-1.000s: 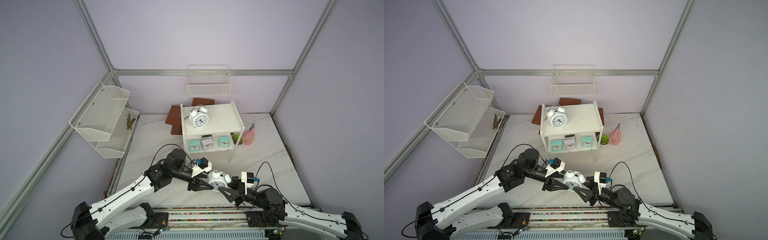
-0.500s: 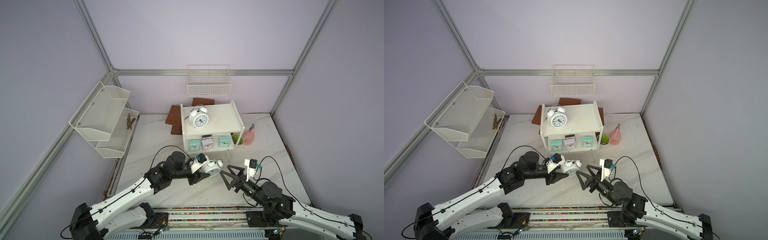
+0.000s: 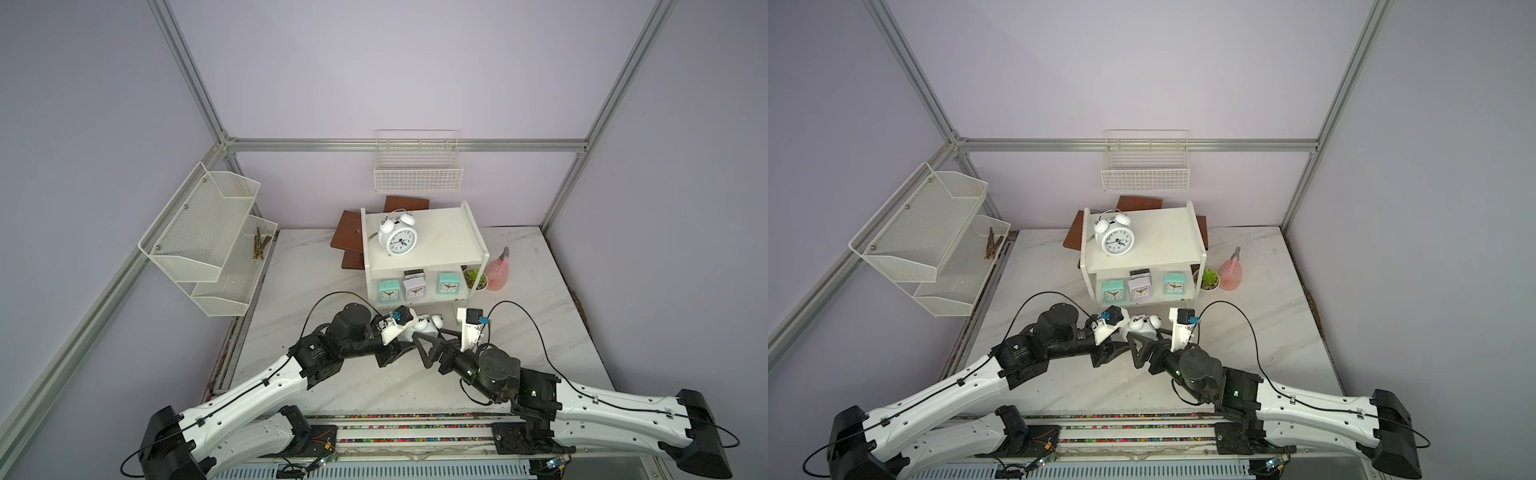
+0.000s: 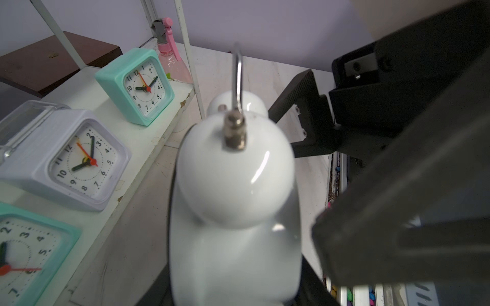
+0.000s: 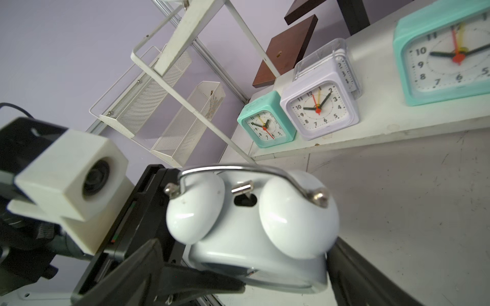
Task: Place the alarm clocks on the shelf by style
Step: Pick up the alarm from the center of the board.
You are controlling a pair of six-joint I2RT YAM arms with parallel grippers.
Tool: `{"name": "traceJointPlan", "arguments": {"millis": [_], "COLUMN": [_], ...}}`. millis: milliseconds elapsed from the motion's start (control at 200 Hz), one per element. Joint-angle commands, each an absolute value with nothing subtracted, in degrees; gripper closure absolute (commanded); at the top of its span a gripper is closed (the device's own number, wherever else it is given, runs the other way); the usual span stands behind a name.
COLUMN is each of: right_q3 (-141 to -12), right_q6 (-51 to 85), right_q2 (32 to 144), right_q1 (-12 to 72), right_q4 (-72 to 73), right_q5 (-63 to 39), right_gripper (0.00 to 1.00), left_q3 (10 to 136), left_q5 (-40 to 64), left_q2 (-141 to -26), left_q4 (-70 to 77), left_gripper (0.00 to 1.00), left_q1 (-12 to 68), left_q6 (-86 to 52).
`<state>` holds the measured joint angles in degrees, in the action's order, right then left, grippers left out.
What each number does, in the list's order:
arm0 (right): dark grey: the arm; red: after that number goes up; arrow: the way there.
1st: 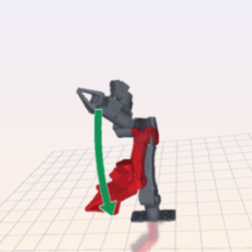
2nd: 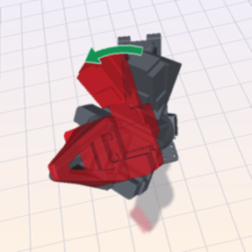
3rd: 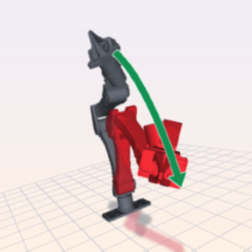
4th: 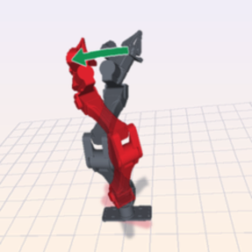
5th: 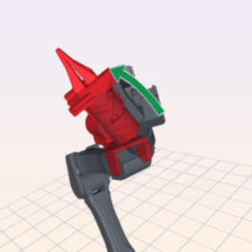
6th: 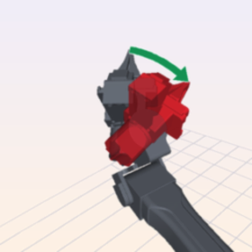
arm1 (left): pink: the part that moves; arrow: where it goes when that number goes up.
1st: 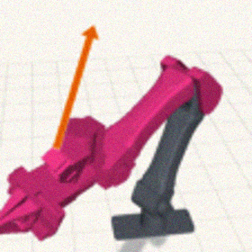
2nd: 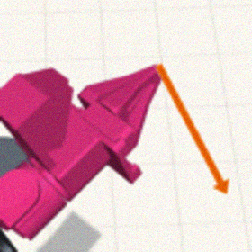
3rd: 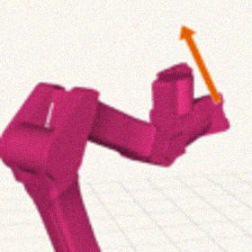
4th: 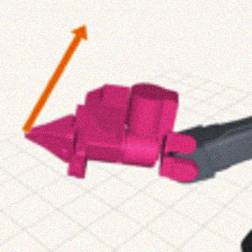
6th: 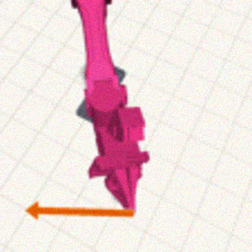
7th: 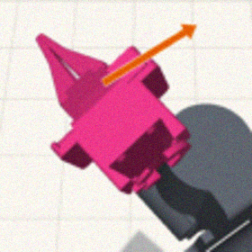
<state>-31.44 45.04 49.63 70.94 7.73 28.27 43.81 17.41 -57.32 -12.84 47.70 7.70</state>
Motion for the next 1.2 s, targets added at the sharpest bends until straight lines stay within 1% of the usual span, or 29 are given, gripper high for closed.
{"name": "traceJointPlan", "arguments": {"millis": [0, 205, 305, 425, 850, 930, 1065, 1135, 1190], "right_q3": [-33.8, -37.2, -37.8, -38.3, -40.7, -40.5, -39.8, -39.6, -39.6], "right_q6": [45.8, 48.5, 50.1, 51.5, 51.2, 51.0, 50.4, 50.1, 49.8], "right_q2": [51.1, 54.6, 55.3, 56.1, 59.6, 59.5, 58.7, 58.2, 57.7], "right_q1": [72.9, 75.6, 75.8, 75.8, 75.9, 75.9, 75.9, 75.9, 75.9], "right_q4": [7.7, 3.6, 2.3, 1.0, -0.1, 0.2, 1.0, 0.8, 0.4], "right_q5": [33.0, 39.0, 40.5, 41.2, 41.1, 41.1, 41.2, 41.0, 41.0], "right_gripper": [0.01, 0.0, 0.04, 0.07, 0.05, 0.08, 0.18, 0.2, 0.22], "left_q3": [44.4, 44.3, 44.2, 44.0, 44.1, 44.1, 44.1, 44.0, 44.0], "left_q5": [17.2, 16.7, 16.4, 16.3, 15.8, 15.7, 15.9, 15.9, 15.9], "left_q2": [-55.7, -55.7, -55.5, -55.4, -55.4, -55.4, -55.6, -55.7, -55.7], "left_q4": [-7.6, -7.6, -7.3, -7.4, -7.3, -7.3, -7.3, -7.3, -7.3], "left_gripper": [0.9, 0.9, 0.9, 0.9, 0.88, 0.88, 0.85, 0.81, 0.75], "left_q1": [48.3, 48.7, 48.9, 49.0, 49.7, 49.8, 49.9, 49.9, 50.0], "left_q6": [8.7, 9.3, 9.6, 9.6, 9.8, 9.8, 9.9, 10.0, 10.2]}}
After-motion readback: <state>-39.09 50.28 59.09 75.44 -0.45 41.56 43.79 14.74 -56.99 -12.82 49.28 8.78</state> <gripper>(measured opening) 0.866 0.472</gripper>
